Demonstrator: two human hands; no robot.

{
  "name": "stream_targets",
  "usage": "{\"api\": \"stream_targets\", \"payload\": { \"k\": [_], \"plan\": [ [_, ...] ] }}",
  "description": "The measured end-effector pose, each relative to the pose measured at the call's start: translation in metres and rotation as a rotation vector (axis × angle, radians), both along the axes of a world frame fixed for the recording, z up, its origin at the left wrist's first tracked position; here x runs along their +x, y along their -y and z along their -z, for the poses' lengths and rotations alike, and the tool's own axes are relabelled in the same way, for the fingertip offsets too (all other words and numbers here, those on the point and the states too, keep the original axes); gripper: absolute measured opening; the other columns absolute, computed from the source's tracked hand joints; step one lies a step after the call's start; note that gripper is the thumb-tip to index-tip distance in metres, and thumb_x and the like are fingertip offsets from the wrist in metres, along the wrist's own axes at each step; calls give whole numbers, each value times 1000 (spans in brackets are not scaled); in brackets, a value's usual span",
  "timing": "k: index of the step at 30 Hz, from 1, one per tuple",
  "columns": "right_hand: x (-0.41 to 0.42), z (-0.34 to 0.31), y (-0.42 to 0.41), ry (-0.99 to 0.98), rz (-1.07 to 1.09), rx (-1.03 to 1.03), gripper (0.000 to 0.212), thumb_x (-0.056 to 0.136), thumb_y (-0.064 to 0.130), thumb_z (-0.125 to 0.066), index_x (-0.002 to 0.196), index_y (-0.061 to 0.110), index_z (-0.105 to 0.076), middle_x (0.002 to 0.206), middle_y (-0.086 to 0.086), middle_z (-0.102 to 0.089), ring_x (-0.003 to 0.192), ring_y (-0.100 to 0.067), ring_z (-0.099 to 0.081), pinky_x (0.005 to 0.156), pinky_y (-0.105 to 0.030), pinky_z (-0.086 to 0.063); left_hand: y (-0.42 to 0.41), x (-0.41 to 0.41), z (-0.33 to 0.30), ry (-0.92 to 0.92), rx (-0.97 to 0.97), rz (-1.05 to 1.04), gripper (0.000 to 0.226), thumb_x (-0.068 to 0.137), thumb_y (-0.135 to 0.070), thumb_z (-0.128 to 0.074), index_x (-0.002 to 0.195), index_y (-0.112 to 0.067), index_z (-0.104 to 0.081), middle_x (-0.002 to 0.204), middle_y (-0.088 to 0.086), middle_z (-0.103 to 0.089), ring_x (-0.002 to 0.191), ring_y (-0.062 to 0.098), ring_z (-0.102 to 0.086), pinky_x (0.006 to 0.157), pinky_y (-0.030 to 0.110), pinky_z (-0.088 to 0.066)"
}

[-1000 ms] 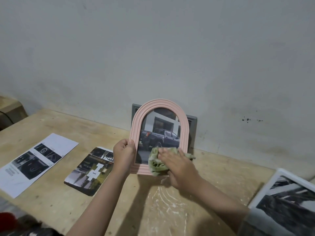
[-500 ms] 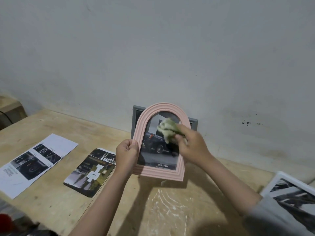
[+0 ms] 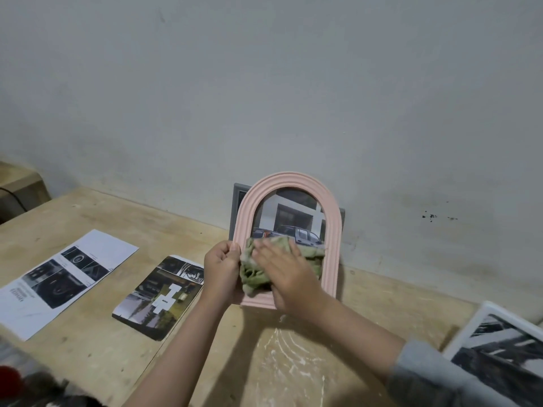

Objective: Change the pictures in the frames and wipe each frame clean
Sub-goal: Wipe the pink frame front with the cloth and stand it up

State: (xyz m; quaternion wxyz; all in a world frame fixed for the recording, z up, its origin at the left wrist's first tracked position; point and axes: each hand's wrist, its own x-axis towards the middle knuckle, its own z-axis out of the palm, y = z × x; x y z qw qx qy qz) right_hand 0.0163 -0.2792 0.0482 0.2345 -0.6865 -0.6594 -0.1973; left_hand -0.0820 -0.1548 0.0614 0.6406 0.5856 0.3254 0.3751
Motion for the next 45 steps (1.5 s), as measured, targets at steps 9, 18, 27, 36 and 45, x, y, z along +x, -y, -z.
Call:
{"api": "stream_targets", "payload": {
  "k": [9, 18, 27, 36, 45],
  "plan": [
    [-30, 2, 8, -376, -179, -89, 48, 69, 4, -37, 111, 6, -62, 98, -8, -67, 88, -25, -59, 81, -38, -50, 0, -9, -3, -102, 127, -41, 38, 96, -3, -44, 58, -5, -40, 48, 5, -33, 40, 10, -29, 41, 22, -26],
    [26, -63, 2, -346, 21, 147, 44, 80, 6, -43, 120, 5, -62, 107, -8, -69, 91, -14, -59, 80, -9, -44, -13, -9, -4, -87, -5, -70, 31, 98, -10, -41, 68, -6, -40, 58, 11, -34, 55, 29, -38, 37, 21, -29],
    [3, -18, -12, -110, -30, 30, 50, 74, 0, -45, 120, 8, -62, 123, -8, -63, 122, -22, -52, 113, -49, -25, -9, 1, -13, 10, -198, -54, 41, 99, -10, -42, 57, -11, -37, 49, 5, -37, 51, 20, -41, 52, 30, -37],
    [-17, -20, -4, -631, -81, -205, 30, 83, 8, -45, 107, 12, -63, 96, -4, -67, 87, -21, -60, 75, -36, -51, -11, -9, -15, -190, 58, -83, 40, 94, -8, -44, 56, -11, -35, 45, 0, -29, 45, 16, -28, 45, 25, -23],
    [43, -91, -7, -213, 34, 187, 51, 75, 0, -44, 123, 6, -60, 109, -9, -67, 99, -23, -60, 88, -31, -48, -28, -6, -15, -193, 102, 34, 37, 97, -20, -49, 66, 2, -48, 46, 13, -44, 42, 26, -51, 48, 36, -44]
  ]
}}
